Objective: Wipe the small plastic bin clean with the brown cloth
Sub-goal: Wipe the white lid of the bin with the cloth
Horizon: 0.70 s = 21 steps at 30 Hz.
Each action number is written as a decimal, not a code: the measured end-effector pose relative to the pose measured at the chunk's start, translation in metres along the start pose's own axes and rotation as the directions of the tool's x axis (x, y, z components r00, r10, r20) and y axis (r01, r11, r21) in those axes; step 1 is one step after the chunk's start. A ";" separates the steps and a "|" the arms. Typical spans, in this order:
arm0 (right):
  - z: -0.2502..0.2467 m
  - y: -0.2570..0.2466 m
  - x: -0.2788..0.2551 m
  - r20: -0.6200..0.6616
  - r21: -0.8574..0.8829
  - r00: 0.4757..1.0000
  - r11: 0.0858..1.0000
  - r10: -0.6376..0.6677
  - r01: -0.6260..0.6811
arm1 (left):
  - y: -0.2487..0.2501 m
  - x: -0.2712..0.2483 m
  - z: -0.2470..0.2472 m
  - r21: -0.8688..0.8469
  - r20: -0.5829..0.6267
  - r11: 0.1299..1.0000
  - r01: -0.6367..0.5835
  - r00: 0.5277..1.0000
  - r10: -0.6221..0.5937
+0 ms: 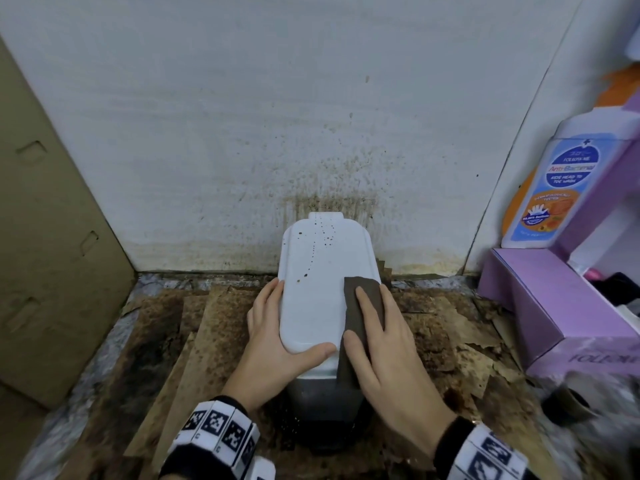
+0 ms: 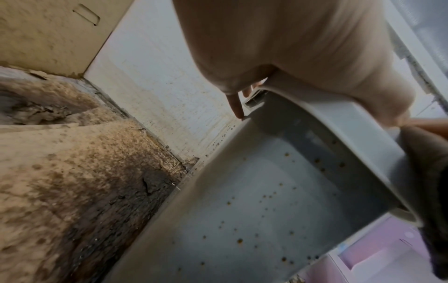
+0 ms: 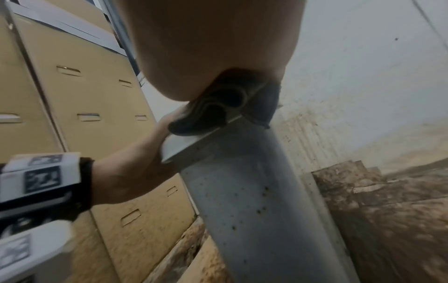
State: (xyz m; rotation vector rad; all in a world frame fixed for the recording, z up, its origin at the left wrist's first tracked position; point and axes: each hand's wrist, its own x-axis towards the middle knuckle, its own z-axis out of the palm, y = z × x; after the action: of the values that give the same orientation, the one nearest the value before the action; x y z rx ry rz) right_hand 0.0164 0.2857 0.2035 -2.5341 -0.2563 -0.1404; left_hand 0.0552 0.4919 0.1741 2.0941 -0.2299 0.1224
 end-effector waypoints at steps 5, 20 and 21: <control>-0.014 0.028 0.025 0.090 0.176 0.995 0.984 -0.053 0.036 | 0.002 0.000 -0.002 -0.008 0.030 1.000 0.005 1.000 -0.004; -0.050 0.058 0.029 0.324 0.066 0.898 0.954 -0.298 0.293 | 0.002 0.002 -0.004 -0.006 0.059 0.999 0.042 0.997 -0.041; -0.052 0.059 0.029 0.322 0.045 0.891 0.945 -0.320 0.324 | 0.002 0.001 -0.004 -0.009 0.061 0.999 0.041 0.997 -0.041</control>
State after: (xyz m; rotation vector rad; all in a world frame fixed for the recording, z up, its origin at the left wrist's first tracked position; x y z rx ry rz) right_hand 0.0549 0.2132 0.2185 -2.4949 -0.8114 0.1547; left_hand 0.0561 0.4942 0.1782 2.0930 -0.2234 0.0334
